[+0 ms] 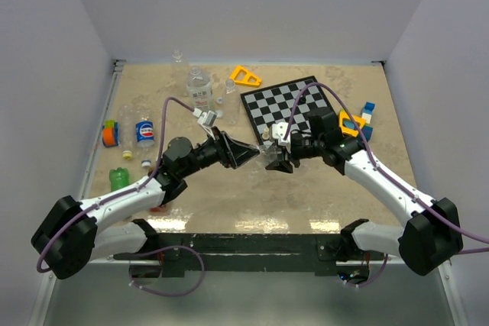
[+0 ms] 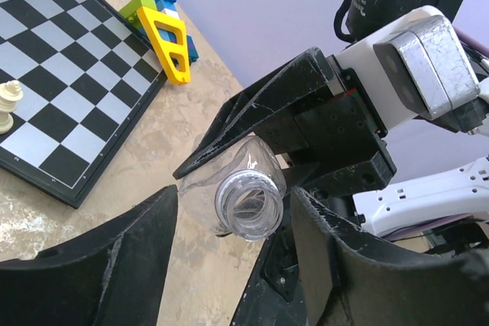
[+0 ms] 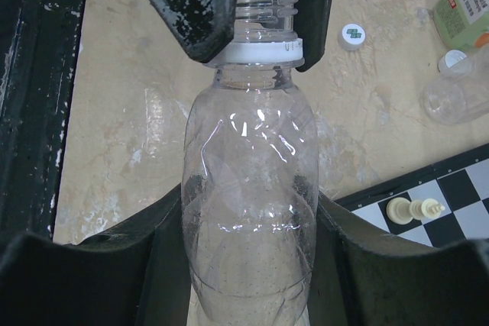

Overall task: Unscrew the bottle caps
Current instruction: Place the plastic bottle at the center of the board.

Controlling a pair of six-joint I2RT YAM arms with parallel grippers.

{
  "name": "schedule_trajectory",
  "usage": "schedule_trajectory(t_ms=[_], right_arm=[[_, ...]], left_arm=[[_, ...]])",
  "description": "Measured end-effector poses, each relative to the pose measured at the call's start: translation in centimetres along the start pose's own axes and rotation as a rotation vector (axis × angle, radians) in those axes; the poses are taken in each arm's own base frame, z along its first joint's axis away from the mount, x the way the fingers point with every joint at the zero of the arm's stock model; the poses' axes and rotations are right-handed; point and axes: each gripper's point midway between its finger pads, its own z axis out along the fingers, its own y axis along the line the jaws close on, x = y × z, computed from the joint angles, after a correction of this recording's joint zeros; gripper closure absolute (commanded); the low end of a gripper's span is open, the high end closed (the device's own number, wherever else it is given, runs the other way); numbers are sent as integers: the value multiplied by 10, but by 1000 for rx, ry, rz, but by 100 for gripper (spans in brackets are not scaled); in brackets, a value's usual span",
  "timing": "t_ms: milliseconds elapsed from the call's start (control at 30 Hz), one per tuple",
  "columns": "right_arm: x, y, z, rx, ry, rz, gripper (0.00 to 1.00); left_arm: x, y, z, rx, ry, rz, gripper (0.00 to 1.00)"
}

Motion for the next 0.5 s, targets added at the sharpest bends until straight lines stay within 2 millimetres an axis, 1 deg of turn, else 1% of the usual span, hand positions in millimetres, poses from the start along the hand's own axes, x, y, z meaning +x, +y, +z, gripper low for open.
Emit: schedule_trajectory(t_ms=[133, 300, 367, 467, 500], right_arm=[[0, 0, 0, 0, 0, 0, 82], [0, 0, 0, 0, 0, 3, 81], [0, 0, 0, 1, 0, 4, 81], [0, 0, 0, 1, 0, 4, 81], [0, 0, 0, 1, 0, 5, 81]], left_arm=[[-3, 0, 2, -4, -8, -4, 39], [-3, 1, 6, -8, 0, -7, 41], [-2, 0, 7, -9, 3, -8, 44], [-1, -2, 10, -7, 15, -9, 55], [-1, -3, 12, -7, 19, -10, 57]])
